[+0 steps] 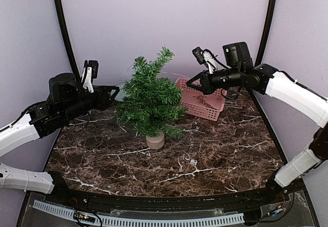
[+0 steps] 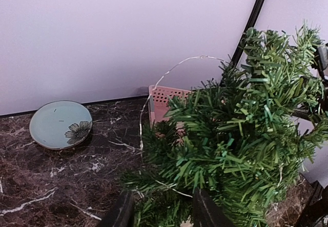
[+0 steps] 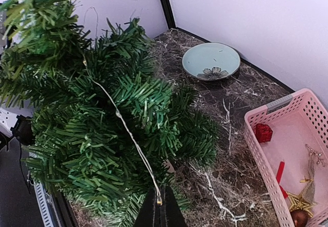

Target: Decorate the small christmas tree

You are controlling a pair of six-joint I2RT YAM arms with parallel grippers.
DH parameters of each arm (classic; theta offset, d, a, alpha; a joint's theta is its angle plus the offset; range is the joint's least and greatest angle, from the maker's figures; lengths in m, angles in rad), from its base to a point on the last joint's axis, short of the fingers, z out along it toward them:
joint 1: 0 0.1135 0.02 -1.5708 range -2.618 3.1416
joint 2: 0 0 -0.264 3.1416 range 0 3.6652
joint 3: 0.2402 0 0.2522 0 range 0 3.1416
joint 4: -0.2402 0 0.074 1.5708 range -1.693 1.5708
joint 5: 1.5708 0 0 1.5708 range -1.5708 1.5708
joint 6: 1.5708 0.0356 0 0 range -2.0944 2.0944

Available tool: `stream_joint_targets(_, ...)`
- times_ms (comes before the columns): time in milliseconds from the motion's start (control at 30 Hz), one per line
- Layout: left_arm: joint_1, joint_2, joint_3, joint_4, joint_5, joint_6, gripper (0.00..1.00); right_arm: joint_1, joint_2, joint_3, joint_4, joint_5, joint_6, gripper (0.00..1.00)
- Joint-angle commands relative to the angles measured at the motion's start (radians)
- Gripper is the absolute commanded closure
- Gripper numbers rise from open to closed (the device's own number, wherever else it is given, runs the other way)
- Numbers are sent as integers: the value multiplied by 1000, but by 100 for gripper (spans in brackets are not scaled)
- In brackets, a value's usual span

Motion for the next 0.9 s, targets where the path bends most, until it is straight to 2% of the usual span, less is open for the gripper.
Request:
stream_joint_targets(0,47,-18,-26,61,135,26,63,11,-50,0,-8,4,-15,100)
stream_joint_targets(100,47,-42,-33,82,311,108,69,11,-49,4,-8,7,-15,100)
stream_joint_targets(200,35,-72,-49,73,357,166,72,11,-44,9,-10,6,-15,100)
stream_joint_targets(333,-37,-88,-48,40,325,250,75,14,-36,14,-8,0,-14,100)
stream_joint_targets(467,-110,-33,-30,38,264,298,76,21,-25,21,-7,-8,-14,100)
stream_joint_targets(867,-117,52,4,131,241,310,81,37,-15,28,-11,-12,-21,100)
